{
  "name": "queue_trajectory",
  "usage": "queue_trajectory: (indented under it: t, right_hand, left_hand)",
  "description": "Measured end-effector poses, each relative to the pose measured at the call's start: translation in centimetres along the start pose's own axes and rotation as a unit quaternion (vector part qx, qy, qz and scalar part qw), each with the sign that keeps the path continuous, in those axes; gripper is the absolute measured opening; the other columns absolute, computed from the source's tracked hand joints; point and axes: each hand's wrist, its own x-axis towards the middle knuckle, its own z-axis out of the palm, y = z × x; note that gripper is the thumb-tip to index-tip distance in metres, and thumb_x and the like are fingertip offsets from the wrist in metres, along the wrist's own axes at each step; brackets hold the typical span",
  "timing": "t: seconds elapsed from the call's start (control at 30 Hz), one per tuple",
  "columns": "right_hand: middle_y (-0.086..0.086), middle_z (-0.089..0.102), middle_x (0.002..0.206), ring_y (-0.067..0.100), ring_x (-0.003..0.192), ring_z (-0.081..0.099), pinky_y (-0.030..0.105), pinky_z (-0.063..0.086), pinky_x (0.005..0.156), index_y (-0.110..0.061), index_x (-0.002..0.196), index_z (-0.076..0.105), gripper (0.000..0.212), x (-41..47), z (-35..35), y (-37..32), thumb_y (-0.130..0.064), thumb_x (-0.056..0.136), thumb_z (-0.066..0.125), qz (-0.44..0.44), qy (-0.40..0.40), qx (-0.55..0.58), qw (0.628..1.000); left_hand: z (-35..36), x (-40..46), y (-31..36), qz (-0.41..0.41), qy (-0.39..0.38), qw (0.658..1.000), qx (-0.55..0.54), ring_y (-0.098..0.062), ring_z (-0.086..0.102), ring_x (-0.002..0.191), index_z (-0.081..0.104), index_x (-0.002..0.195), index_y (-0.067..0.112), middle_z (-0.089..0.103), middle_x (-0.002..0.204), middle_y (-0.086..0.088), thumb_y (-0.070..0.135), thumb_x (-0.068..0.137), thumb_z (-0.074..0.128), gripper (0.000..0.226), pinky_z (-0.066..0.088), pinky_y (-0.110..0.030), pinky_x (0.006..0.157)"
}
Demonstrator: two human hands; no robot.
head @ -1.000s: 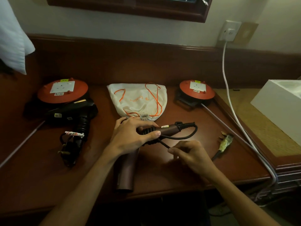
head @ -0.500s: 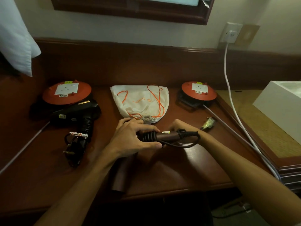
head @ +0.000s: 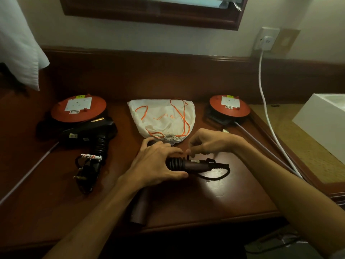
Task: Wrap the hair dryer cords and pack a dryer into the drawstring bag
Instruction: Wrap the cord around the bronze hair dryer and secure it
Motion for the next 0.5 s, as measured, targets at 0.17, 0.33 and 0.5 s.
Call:
queue_trajectory:
  t: [0.17,0.33,0.5]
  right_hand:
    - [0.005,0.069,0.077,0.001,0.057,0.05,0.02,0.041,0.057,-0.006,0.095,0.075,0.017,-1.4,0.3,-2.0,-0.013,0.098,0.059,0.005,-0.002,-0.056,0.998]
    - [0.001,0.069,0.072,0.003,0.054,0.051,0.017,0.041,0.051,-0.007,0.094,0.076,0.023,-2.9,1.5,-3.3,-0.006,0.096,0.054,-0.002,0.005,-0.064,0.998]
    - [0.008,0.067,0.07,0.012,0.056,0.052,0.031,0.043,0.055,-0.003,0.078,0.073,0.021,-2.6,4.0,-3.3,-0.006,0.089,0.056,0.052,0.132,-0.044,0.989]
  left_hand:
    - [0.3,0.4,0.2,-0.019,-0.044,0.998,0.051,-0.011,0.045,0.129,0.033,0.149,0.047,0.056,0.127,0.014,0.087,0.08,0.045,0.081,0.014,-0.048,0.12]
    - [0.2,0.9,0.7,-0.017,-0.098,0.992,0.078,-0.013,0.045,0.117,0.031,0.146,0.057,0.046,0.103,0.011,0.088,0.083,0.037,0.071,0.013,-0.054,0.118]
    - [0.0,1.3,1.3,-0.036,-0.104,0.99,0.083,-0.013,0.046,0.113,0.05,0.134,0.056,0.043,0.098,0.009,0.09,0.08,0.034,0.065,0.015,-0.055,0.117]
